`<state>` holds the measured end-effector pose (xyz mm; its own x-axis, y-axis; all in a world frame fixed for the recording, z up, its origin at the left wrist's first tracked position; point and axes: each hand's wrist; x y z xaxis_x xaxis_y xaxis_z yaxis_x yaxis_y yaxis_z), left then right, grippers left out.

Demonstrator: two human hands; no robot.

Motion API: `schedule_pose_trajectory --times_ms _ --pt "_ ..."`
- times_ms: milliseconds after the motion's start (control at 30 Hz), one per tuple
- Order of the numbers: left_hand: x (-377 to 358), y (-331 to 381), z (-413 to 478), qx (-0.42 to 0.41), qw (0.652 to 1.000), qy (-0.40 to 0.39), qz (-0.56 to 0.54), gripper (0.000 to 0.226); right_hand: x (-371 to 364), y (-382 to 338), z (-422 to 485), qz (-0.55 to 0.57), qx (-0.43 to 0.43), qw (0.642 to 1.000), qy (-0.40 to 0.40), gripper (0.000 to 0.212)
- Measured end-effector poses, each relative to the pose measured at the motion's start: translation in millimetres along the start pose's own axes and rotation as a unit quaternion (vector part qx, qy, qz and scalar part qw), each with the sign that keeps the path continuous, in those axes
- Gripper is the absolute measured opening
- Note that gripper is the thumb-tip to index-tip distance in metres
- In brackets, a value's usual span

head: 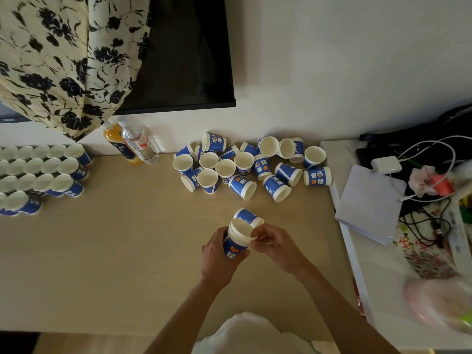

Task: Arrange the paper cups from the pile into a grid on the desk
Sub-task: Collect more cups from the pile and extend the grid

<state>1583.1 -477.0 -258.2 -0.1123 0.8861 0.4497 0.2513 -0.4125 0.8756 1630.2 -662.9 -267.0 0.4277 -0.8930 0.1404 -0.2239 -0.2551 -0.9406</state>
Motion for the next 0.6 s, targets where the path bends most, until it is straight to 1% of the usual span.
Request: schedule_pose_trajectory --times_ms 100,167,200,267,333,433,500,600 --pt "8.1 -8.3 -2.9 0.011 1.000 0.024 -0.009 0.062 -4.9 0.9 1.7 0.024 -0.006 1.000 0.003 0.038" --pt "15.9 -17.2 -5.0 0.029 0.998 0.050 -0.018 0.062 -14.1 8.7 8.5 -0.007 -0.022 0.998 0.051 0.043" --pt "19.7 -21.1 -6.3 0.039 0.997 0.064 -0.021 0.061 -20.0 16.3 13.9 -0.059 -0.026 0.994 0.093 0.044" --pt "26.7 -28.0 -10.1 0.056 0.994 0.093 -0.017 0.059 -34.4 32.1 25.5 -0.197 -0.028 0.968 0.155 0.053" --pt "32.6 -32.8 -14.1 0.066 0.991 0.117 -0.012 0.060 -48.8 41.4 37.1 -0.305 -0.039 0.939 0.158 0.071" --pt "40.9 -35.7 -19.3 0.083 0.987 0.136 -0.022 0.060 -68.1 43.9 53.5 -0.386 -0.060 0.912 0.127 0.091" --pt "46.6 -36.8 -21.2 0.088 0.985 0.145 -0.025 0.059 -79.3 43.4 62.1 -0.409 -0.069 0.903 0.108 0.089" --pt "51.8 -35.9 -22.5 0.088 0.984 0.153 -0.032 0.060 -85.5 44.7 75.1 -0.417 -0.078 0.900 0.105 0.073"
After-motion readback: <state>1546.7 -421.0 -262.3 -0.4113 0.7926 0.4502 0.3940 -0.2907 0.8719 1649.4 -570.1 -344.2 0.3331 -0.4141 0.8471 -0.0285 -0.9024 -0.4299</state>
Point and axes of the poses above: each hand's wrist, its own z-axis towards the middle knuckle, its own x-axis out of the back of the hand, y = z × x, and after that the axes turned 9 degrees about -z, right-handed
